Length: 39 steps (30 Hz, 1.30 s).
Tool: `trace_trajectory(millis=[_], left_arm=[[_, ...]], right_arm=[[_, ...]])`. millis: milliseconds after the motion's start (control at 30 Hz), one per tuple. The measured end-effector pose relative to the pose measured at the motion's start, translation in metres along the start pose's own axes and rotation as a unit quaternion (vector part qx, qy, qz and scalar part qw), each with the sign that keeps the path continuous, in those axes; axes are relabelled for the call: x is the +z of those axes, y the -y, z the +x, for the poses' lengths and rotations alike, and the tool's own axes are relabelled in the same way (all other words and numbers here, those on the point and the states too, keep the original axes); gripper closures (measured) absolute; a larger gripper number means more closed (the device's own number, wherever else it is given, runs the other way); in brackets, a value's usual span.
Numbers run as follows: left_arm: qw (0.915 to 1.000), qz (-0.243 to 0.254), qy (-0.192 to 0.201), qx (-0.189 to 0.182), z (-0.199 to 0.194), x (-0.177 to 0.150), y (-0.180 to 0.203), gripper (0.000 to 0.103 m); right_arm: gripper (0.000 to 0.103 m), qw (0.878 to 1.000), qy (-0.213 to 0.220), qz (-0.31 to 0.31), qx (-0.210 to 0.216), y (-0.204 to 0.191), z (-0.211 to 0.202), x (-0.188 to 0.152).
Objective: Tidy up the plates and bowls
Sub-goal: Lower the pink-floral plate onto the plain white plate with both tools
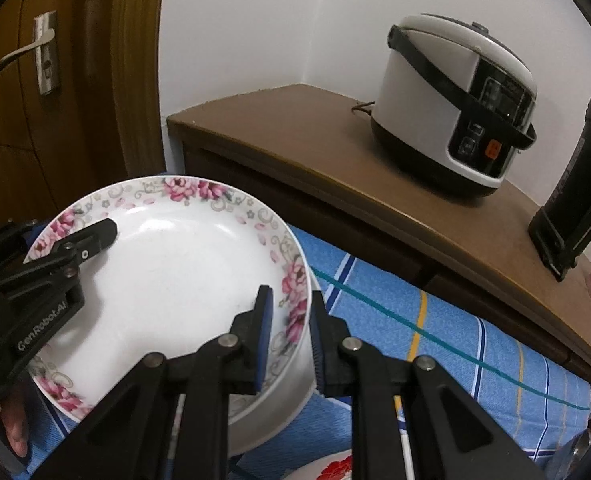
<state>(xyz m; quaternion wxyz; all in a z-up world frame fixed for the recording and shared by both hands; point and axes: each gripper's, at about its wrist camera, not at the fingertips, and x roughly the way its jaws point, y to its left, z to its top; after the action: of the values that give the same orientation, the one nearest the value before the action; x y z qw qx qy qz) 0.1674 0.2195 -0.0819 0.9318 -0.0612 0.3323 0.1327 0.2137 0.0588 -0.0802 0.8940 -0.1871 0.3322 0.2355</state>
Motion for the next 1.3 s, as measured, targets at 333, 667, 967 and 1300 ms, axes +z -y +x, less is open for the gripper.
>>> trace_trajectory(millis=[333,667,967,1300], left_arm=[[0.9997,0.007,-0.021,-0.007,0.009,-0.002,0.001,0.071],[0.9993,0.016,-0.031,-0.011,0.014,-0.003,0.001,0.071],[0.9988,0.016,-0.041,-0.021,0.017,-0.004,-0.002,0.072],[0.9975,0.016,-0.056,-0.039,0.023,-0.004,-0.004,0.071]], right_arm=[[0.085,1.000,-0.016,-0.011,-0.013,-0.007,0.014,0.005],[0.086,0.999,-0.027,-0.027,-0.017,-0.015,0.029,0.007],[0.086,0.999,-0.025,-0.030,-0.021,-0.017,0.033,0.009],[0.086,0.998,-0.023,-0.046,-0.038,-0.019,0.029,0.006]])
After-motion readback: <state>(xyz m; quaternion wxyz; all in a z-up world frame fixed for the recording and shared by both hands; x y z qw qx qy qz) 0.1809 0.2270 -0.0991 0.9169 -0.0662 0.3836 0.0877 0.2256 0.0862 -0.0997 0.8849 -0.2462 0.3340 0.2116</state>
